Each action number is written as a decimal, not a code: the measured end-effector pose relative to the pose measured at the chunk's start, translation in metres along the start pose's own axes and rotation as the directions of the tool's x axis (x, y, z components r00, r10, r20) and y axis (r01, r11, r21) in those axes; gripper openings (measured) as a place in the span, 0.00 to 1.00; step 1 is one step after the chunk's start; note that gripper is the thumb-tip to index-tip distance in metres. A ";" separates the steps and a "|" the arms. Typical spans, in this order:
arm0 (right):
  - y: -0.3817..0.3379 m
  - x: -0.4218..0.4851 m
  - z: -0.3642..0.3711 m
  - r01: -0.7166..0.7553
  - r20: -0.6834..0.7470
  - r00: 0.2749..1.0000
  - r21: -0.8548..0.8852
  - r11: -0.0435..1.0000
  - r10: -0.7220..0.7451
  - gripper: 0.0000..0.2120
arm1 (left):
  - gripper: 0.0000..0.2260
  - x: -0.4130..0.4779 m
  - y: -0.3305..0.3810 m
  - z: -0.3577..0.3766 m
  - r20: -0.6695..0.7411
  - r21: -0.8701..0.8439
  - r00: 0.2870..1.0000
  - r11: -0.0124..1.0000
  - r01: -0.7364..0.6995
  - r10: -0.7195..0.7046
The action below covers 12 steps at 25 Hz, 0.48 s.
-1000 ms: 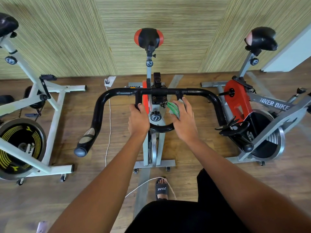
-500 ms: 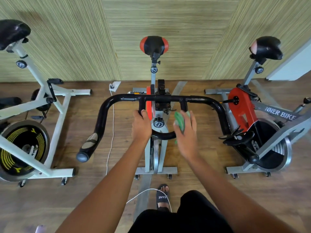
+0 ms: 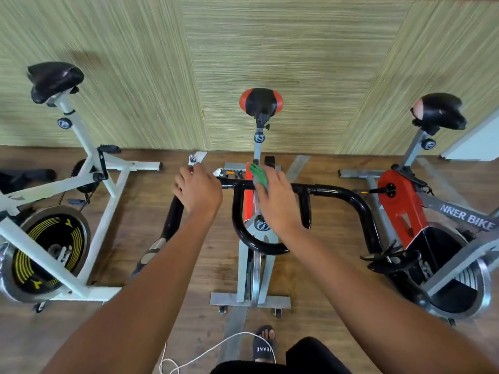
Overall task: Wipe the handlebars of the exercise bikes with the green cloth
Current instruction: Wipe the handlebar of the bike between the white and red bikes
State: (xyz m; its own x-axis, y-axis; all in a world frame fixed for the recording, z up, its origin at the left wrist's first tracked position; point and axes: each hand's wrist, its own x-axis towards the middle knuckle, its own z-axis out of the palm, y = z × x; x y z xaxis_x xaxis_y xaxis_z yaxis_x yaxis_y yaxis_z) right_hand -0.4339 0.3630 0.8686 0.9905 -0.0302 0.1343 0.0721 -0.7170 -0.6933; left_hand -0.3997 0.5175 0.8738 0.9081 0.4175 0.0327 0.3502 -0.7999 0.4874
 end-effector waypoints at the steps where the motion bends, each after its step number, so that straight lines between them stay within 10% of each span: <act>1: -0.004 0.012 0.010 0.073 0.033 0.997 -0.067 0.995 -0.071 0.19 | 0.15 0.011 -0.005 0.000 0.044 0.043 0.999 0.999 0.019 -0.021; 5: -0.005 0.029 0.047 0.260 0.256 0.949 -0.310 0.914 -0.184 0.23 | 0.23 0.039 -0.030 0.003 0.292 0.087 0.943 0.986 0.142 -0.162; 12: -0.001 -0.011 0.046 0.340 0.442 0.875 -0.264 0.903 -0.200 0.26 | 0.24 0.029 -0.044 0.018 0.172 0.380 0.976 0.905 -0.193 0.135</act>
State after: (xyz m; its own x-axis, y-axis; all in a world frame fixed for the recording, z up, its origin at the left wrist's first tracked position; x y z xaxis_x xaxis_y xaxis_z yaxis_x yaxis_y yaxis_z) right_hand -0.4396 0.3960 0.8358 0.9036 0.4246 -0.0565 0.3708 -0.8415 -0.3928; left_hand -0.3849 0.5571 0.8379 0.9730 0.2249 -0.0524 0.2293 -0.9679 0.1028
